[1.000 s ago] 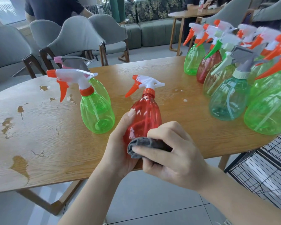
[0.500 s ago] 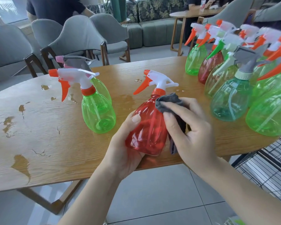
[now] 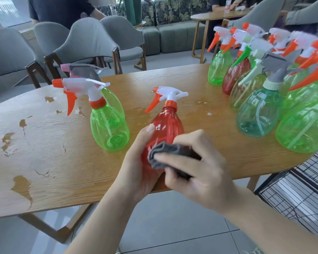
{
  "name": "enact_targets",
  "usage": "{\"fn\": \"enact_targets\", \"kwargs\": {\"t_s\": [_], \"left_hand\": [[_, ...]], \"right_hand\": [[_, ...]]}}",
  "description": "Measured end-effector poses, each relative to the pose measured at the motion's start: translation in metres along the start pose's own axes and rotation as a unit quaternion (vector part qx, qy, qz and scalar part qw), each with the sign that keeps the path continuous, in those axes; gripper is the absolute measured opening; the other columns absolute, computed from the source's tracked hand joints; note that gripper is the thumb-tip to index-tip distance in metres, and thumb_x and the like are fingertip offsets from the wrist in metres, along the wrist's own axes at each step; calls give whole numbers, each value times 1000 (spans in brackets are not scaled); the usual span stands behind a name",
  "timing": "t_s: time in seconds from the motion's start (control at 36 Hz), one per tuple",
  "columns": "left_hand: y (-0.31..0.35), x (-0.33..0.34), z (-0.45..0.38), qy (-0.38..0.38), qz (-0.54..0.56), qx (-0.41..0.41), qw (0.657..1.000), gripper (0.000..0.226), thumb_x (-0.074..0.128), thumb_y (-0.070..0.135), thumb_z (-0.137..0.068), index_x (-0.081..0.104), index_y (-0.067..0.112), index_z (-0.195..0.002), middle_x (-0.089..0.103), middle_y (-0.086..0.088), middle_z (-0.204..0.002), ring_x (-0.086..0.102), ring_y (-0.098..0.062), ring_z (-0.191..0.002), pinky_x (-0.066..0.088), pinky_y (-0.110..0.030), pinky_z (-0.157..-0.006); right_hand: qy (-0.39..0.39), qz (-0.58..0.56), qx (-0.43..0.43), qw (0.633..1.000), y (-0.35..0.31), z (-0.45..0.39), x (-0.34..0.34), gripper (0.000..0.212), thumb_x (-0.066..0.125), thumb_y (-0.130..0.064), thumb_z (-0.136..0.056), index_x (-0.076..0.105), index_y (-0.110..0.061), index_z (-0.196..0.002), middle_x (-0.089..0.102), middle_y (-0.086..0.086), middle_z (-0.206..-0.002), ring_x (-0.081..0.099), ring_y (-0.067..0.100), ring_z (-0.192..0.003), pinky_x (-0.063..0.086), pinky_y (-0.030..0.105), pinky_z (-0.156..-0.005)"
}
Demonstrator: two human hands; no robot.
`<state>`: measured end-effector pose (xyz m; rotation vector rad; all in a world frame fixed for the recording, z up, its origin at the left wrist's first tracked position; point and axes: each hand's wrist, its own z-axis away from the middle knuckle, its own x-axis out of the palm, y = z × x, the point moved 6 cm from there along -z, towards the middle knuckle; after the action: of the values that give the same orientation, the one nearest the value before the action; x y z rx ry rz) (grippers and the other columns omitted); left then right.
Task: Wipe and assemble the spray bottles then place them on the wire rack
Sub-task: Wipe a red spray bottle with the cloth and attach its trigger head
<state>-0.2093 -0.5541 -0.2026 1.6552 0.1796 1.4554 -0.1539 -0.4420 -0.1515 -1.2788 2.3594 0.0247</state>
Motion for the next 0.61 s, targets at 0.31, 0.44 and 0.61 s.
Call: {"fn": "enact_targets", "kwargs": {"t_s": [0.31,0.44,0.61], "left_hand": [[6,-5,-4,25,-12,47,999,94,83,38,-83,36,0,-155,47,-31,-151,49,-42,-136,46,-53,-109],[5,-4,-2,6,-43,51,998,60,76,31,-84,62,5,-136,67,-19,-125,67,-31,-110,53,-48,-99],[6,-6,0,26,-38,53,998,76,83,34,-78,55,2,-141,64,-20,-127,67,-31,-109,56,-46,-95]], "right_hand": [[30,49,18,998,16,-5,-7,19,64,-14,-99,80,-10,-109,67,15,-103,63,31,-90,54,41,-83],[66,-11,189,980,46,-10,-15,24,61,-9,-101,72,-4,-121,60,4,-112,58,2,-109,42,15,-96],[62,-24,150,986,33,-7,-11,22,64,-2,-98,74,0,-117,64,16,-110,64,18,-105,48,23,-92]]}}
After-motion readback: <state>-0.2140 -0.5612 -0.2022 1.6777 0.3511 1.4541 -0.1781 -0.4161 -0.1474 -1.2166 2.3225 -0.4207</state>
